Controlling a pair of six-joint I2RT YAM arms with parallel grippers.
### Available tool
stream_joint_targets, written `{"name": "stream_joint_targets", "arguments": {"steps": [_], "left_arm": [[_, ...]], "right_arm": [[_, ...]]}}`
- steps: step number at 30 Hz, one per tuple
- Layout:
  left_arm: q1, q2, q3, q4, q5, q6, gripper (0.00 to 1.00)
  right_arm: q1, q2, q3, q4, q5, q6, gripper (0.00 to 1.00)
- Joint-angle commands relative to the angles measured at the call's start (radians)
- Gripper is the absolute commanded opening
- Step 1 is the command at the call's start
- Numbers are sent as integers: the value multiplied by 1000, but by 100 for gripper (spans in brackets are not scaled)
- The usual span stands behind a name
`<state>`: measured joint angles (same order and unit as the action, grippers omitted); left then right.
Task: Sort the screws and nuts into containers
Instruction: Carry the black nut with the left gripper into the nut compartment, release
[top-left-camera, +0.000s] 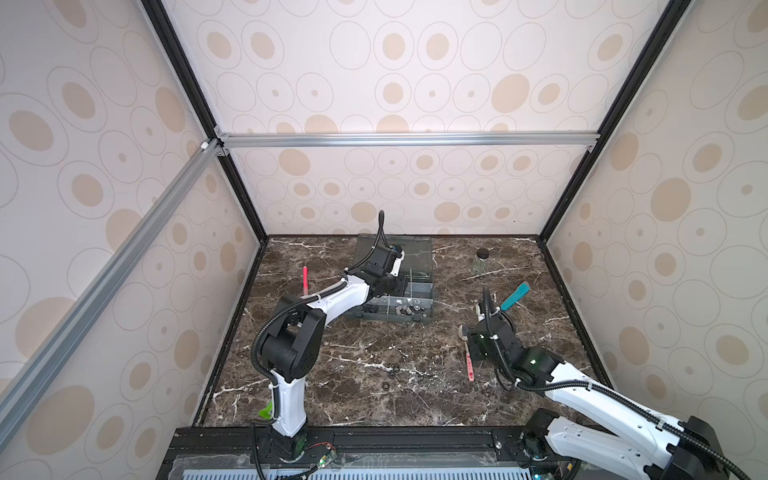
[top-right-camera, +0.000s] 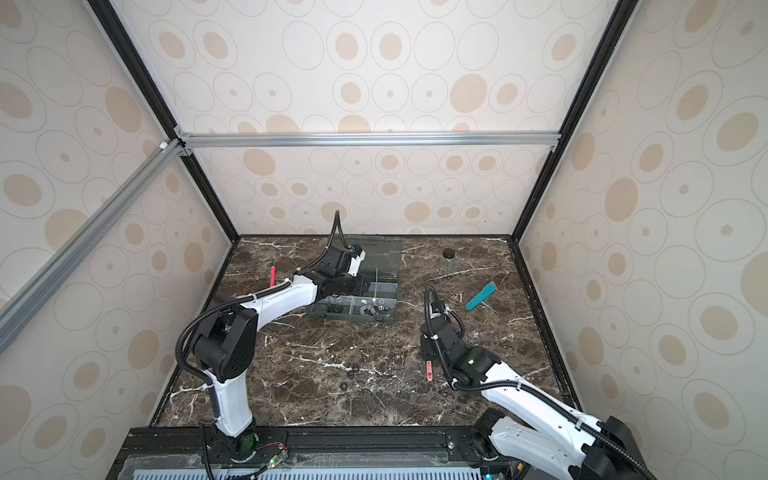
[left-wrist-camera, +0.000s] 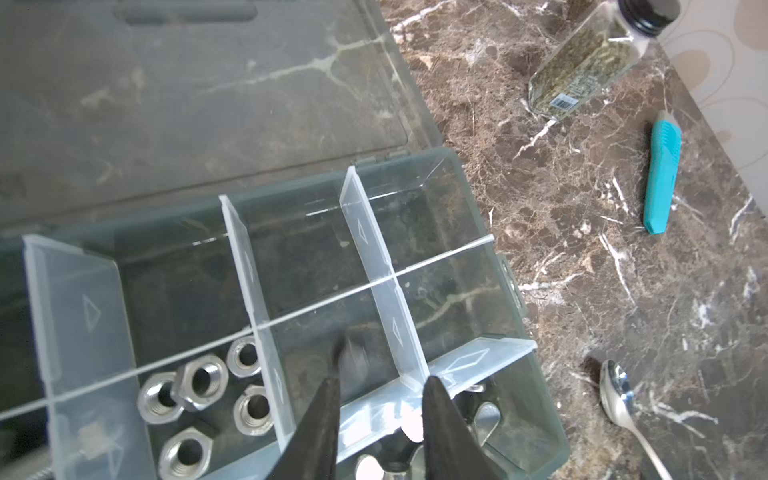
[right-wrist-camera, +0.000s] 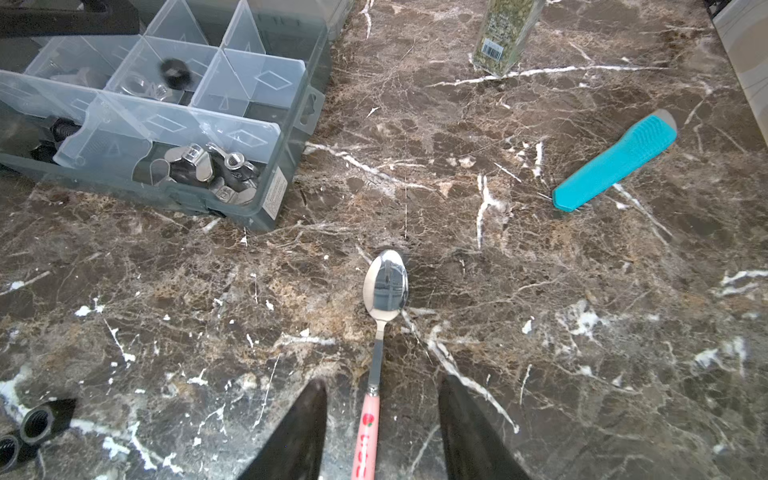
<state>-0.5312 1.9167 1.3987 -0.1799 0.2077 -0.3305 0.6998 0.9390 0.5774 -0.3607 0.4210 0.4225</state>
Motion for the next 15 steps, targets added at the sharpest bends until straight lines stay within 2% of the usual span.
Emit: {"name": "stream_joint_targets", "arguments": {"steps": [1,15], "left_arm": [[8,-27,12,30,13,-6,36],[17,-124,-81,83,17,-24,37]], "right_arm": [[-3,-15,-13,-20,20,16,48],[-3,2,-15,-5,10,16,48]]}}
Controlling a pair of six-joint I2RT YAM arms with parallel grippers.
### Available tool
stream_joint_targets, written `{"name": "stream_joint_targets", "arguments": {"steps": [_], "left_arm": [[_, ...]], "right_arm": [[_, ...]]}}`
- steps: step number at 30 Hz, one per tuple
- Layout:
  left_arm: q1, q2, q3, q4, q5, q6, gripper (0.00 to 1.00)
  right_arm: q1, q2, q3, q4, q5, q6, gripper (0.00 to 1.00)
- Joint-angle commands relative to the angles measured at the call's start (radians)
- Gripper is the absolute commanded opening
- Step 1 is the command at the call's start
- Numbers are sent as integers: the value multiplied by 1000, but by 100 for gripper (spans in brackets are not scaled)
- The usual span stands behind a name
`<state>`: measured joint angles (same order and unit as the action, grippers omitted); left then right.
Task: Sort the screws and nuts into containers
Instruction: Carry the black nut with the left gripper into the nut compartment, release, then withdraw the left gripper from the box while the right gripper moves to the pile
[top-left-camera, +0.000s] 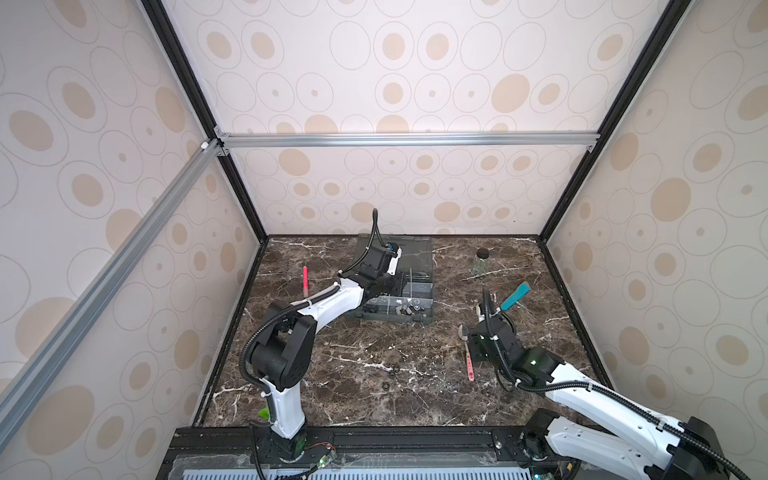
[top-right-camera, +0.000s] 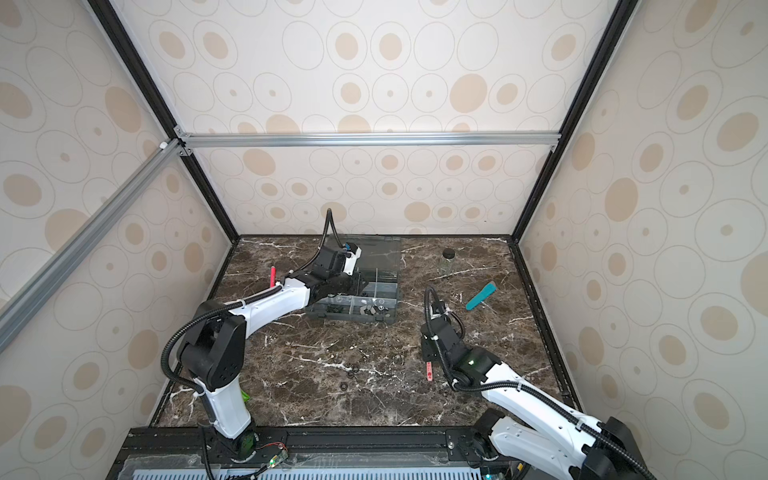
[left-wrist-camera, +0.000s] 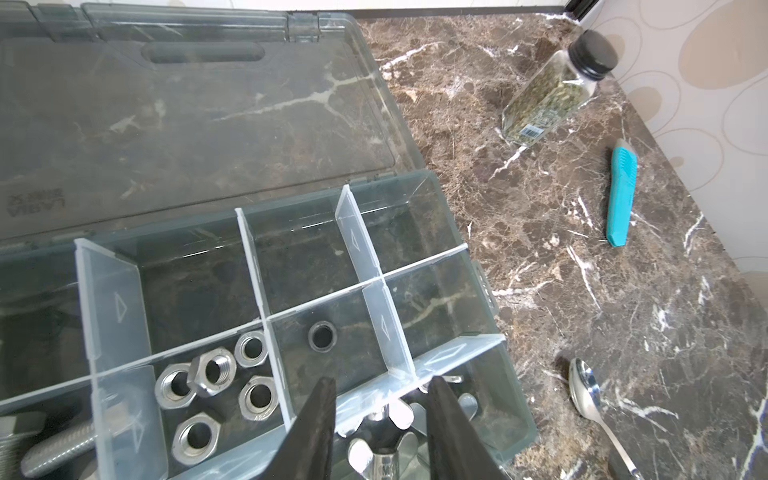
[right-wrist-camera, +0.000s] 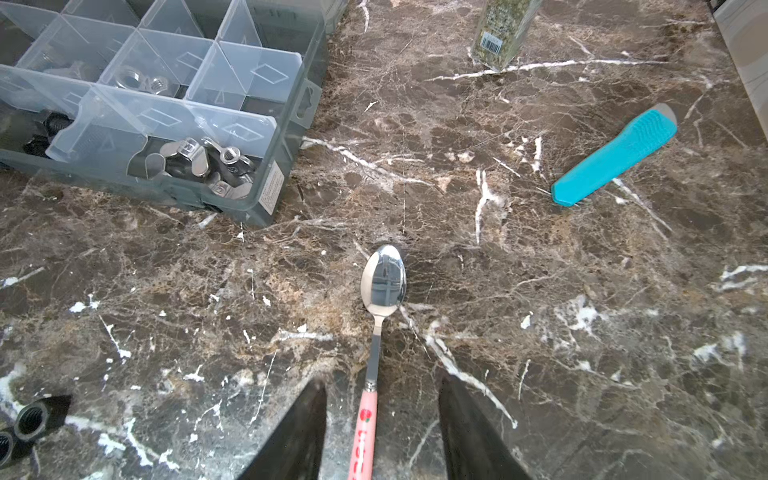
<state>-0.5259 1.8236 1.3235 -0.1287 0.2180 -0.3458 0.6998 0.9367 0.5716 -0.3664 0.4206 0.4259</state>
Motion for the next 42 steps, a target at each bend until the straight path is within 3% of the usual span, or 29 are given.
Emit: {"name": "stream_joint_targets", "arguments": {"steps": [1,16,22,31,39,42], "left_arm": [[11,-31,-6,32,9,-10,37],[16,-108,-68,68,8,-32,37],[28,-234,-174,114,-22,-48,37],[49,-467,-378,165,-92,-86,39],[73,-625,-500,129,-157,-88,42],[82,-667,-545,129,-167,-101,43]], "right_arm": [[-4,5,-10,2,9,13,48],[-3,21,2,6,-3,1,48],[-4,42,10,19,-24,-12,48],[5,147,39,88,-147,-20,48],[88,287,84,155,-185,-18,48],[119,336,93,197,-247,-37,48]]}}
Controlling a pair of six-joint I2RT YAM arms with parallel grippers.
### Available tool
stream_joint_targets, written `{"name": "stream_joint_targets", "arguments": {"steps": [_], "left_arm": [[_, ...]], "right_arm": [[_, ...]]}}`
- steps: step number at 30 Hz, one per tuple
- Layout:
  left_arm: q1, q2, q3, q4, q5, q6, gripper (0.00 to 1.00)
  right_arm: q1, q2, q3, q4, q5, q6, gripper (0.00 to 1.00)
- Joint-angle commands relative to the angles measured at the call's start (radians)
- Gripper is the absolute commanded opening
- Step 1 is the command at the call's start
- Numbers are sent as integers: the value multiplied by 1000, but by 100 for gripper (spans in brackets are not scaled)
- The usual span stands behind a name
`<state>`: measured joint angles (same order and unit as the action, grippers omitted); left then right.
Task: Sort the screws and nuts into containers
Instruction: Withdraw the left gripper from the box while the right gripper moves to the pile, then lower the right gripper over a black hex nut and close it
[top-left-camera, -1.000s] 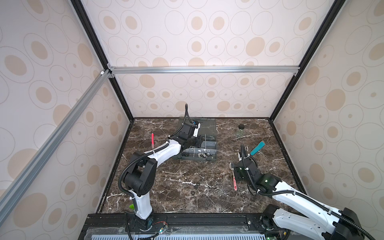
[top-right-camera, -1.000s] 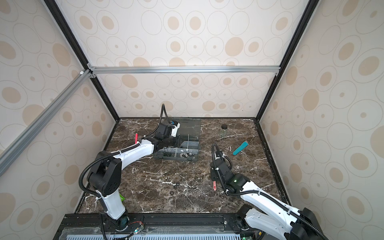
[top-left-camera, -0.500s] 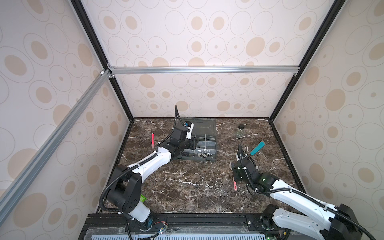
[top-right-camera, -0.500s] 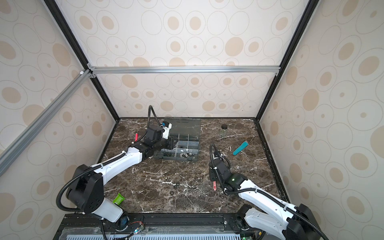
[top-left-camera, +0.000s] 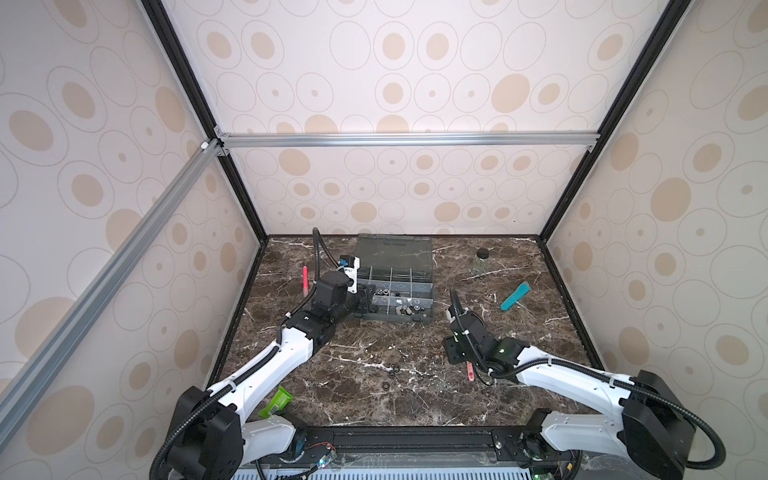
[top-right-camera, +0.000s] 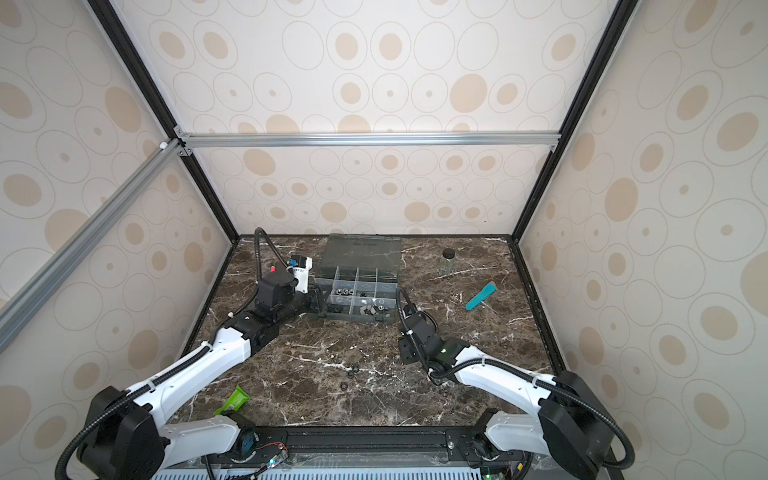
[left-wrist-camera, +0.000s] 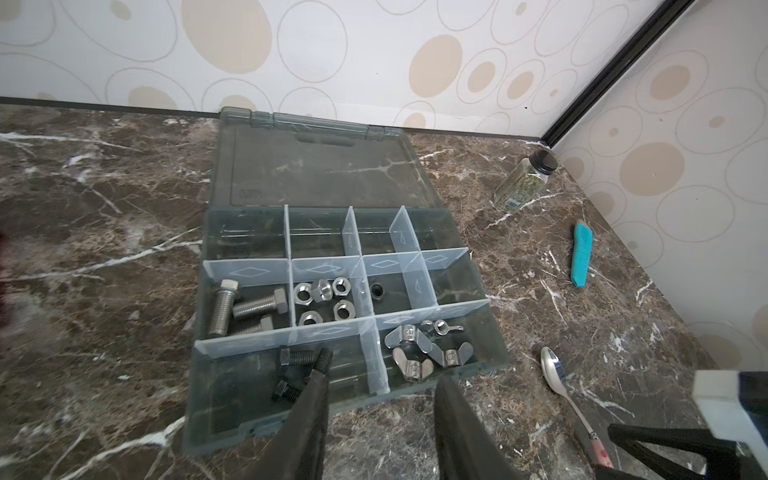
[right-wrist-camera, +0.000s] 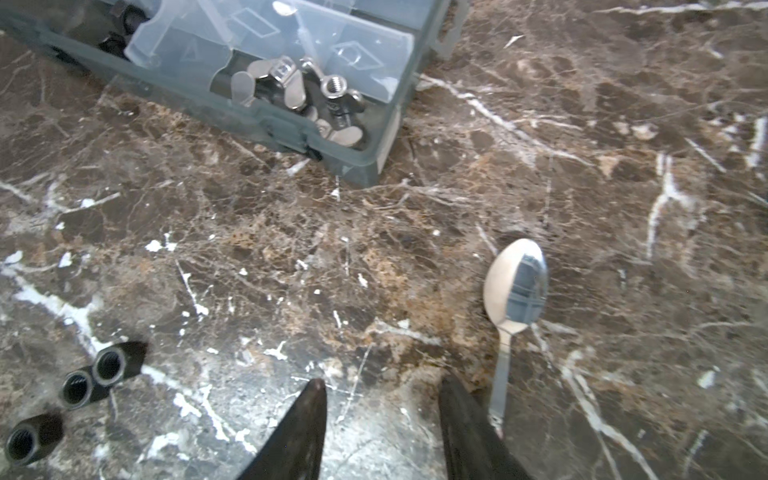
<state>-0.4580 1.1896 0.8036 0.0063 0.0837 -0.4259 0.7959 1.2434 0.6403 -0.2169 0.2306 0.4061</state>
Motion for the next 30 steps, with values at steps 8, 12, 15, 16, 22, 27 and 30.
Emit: {"name": "stream_joint_targets", "arguments": {"steps": [8,12,15,16,22,27,30], "left_arm": [[30,-100,-103,6,-40,-63,44],[32,-106,-119,12,-32,-73,45],[34,-107,-122,12,-28,-77,45],[35,-107,-122,12,-29,-77,45],[36,-108,-128,13,-23,-82,45],[36,-115,-133,11,-22,-82,46],[37,-124,-139,11,-25,-84,46]], "right_arm": [[135,169,80,52,-151,-85,49],[182,244,122,32,-154,-102,50],[211,304,157,16,-154,-115,50],[222,325,169,11,-155,-122,50],[261,421,237,-19,-148,-148,50],[272,470,273,-21,-152,-158,50],[278,492,295,-22,-157,-165,50]]}}
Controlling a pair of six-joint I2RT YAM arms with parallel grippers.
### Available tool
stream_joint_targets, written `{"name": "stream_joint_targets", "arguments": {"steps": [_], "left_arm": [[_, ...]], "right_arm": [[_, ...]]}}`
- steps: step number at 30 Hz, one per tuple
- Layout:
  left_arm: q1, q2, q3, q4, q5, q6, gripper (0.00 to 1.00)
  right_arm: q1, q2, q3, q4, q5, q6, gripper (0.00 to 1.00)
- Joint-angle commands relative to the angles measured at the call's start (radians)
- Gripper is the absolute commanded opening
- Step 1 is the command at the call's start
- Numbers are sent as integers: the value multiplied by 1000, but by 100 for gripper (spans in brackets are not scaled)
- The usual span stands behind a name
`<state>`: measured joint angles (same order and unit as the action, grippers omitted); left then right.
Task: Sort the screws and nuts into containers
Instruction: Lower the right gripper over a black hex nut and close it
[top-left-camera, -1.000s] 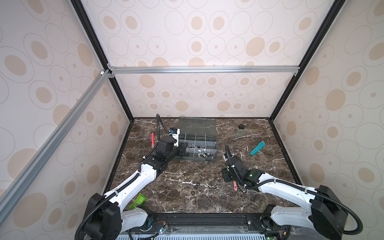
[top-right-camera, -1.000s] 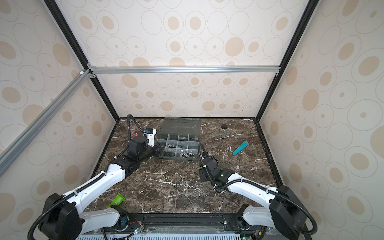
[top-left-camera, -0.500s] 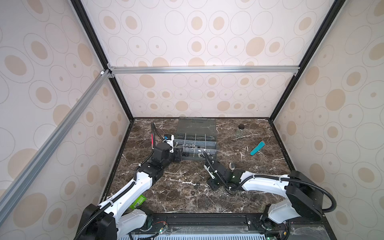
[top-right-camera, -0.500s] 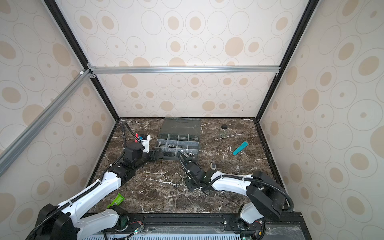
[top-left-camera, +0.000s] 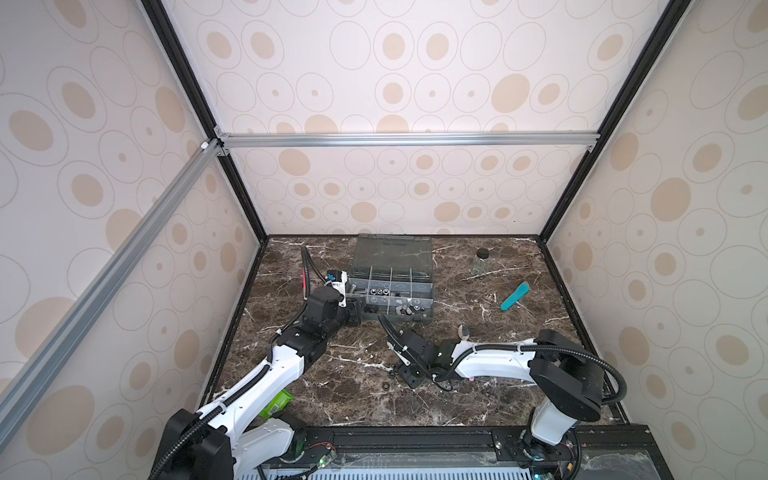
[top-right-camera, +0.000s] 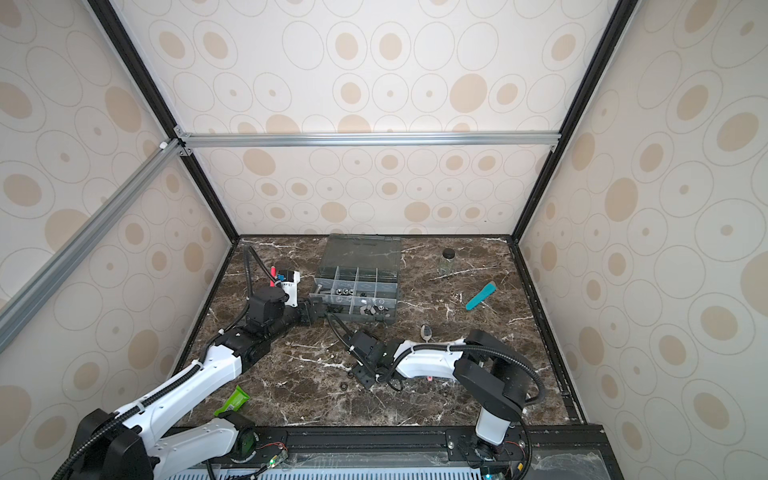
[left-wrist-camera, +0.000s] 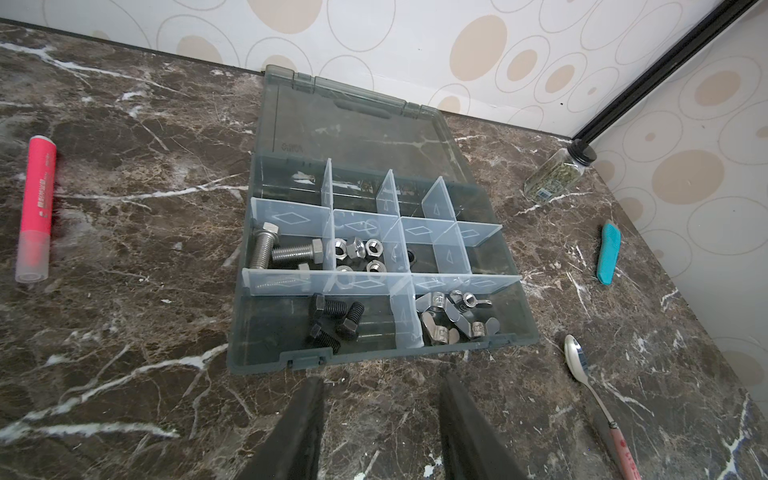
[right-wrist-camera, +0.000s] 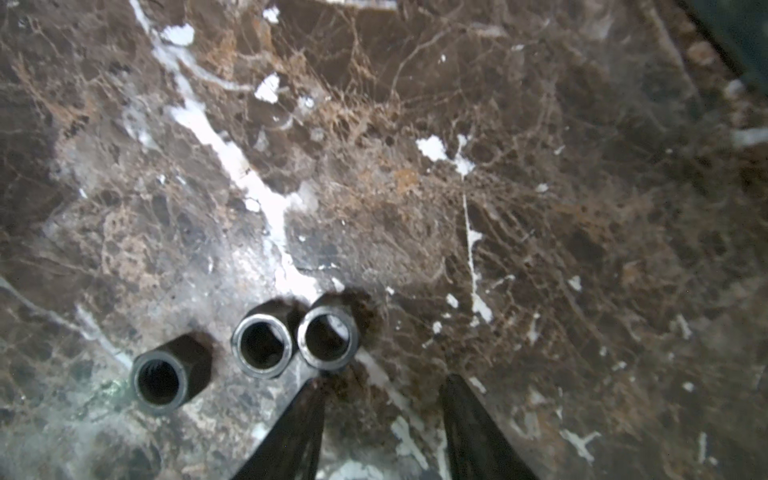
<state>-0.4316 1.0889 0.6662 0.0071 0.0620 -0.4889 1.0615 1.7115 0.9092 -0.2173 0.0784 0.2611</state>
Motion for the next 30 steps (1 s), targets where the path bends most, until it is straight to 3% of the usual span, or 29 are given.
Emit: {"name": "stream_joint_targets", "arguments": {"steps": [1,9,30], "left_arm": [[10,-26,-2,11,-5,-21,46],[12,-30,-7,11,1,-23,46],[13,-43,-20,7,-2,-25,46]], "right_arm": [[14,34,33,-23,-6,-24,50],[30,88,90,-42,-7,-37,48],[33,98,80,-28,34,-17,22]]}}
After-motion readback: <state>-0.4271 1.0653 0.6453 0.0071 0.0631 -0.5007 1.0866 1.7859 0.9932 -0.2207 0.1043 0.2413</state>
